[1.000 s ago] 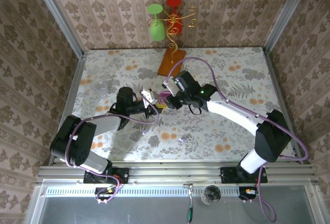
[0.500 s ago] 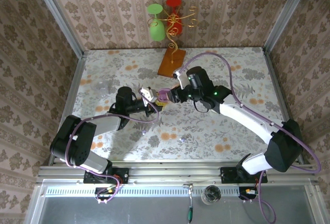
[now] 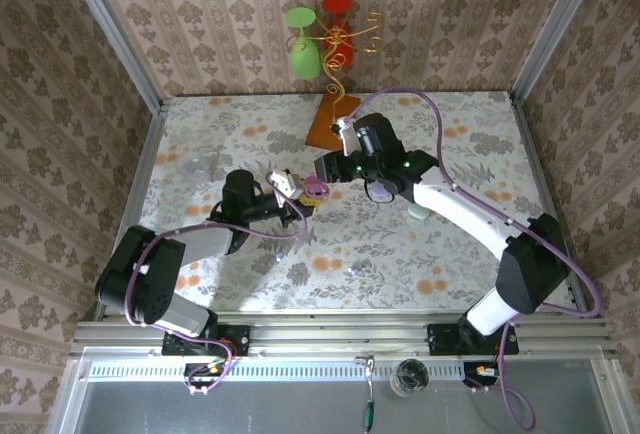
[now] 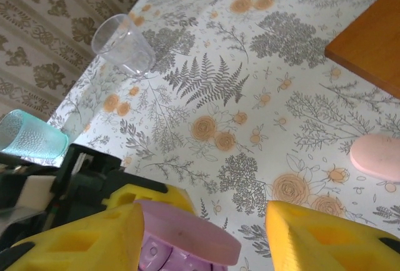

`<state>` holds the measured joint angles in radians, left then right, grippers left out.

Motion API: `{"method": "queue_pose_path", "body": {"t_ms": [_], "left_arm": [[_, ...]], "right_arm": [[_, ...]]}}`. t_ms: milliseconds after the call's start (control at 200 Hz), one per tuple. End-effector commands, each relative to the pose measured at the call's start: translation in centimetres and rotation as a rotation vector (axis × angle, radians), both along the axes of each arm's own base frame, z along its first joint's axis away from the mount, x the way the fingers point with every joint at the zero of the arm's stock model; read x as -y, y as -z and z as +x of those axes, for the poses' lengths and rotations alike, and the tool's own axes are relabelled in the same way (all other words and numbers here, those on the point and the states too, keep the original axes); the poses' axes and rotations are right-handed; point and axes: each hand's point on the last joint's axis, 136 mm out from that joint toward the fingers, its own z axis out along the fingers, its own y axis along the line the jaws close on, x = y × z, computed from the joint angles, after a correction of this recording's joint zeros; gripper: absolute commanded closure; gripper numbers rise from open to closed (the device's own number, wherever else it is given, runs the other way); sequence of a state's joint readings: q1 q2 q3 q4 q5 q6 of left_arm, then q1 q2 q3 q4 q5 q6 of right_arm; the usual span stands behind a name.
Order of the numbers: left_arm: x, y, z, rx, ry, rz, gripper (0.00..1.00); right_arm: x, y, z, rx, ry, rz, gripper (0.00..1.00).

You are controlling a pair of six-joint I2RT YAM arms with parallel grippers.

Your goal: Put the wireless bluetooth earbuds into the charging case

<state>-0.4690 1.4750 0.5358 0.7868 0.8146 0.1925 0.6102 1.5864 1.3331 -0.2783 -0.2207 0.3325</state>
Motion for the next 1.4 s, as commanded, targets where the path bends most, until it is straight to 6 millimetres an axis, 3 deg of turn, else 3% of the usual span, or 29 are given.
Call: {"method": "queue_pose_path", "body": {"t_ms": [0, 180, 325, 520, 670, 960, 1395], "left_arm": [[-0.2, -1.0, -0.5, 0.067, 0.024, -0.013, 0.67], [-0.1, -0.7, -0.7, 0.062, 0.035, -0.008, 0.66], [-0.2, -1.1, -0.2, 0.075, 0.008, -0.02, 0.66], [-0.4, -1.2, 0.6, 0.099, -0.036, -0.028, 0.66], [-0.5, -1.9, 0.7, 0.117, -0.054, -0.053, 0.67], [-0.4, -4.1, 0.7, 0.138, -0.051, -0.131, 0.66], [0.5, -6.3, -0.6, 0.174, 0.011, -0.194, 0.65]], "right_arm": [[0.4, 1.3, 0.2, -0.098, 0.039, -0.021, 0.44], [0.5, 2.5, -0.9, -0.142, -0.001, -0.02, 0.43], [0.8, 2.3, -2.1, -0.133, -0.039, -0.017, 0.42], [1.2, 1.3, -3.4, -0.113, -0.061, 0.031, 0.41], [2.2, -0.2, -3.1, -0.159, -0.003, 0.225, 0.34], [1.6, -1.6, -4.3, -0.285, -0.053, 0.5, 0.27], [-0.5, -1.0, -4.2, -0.381, -0.15, 0.631, 0.28]]}}
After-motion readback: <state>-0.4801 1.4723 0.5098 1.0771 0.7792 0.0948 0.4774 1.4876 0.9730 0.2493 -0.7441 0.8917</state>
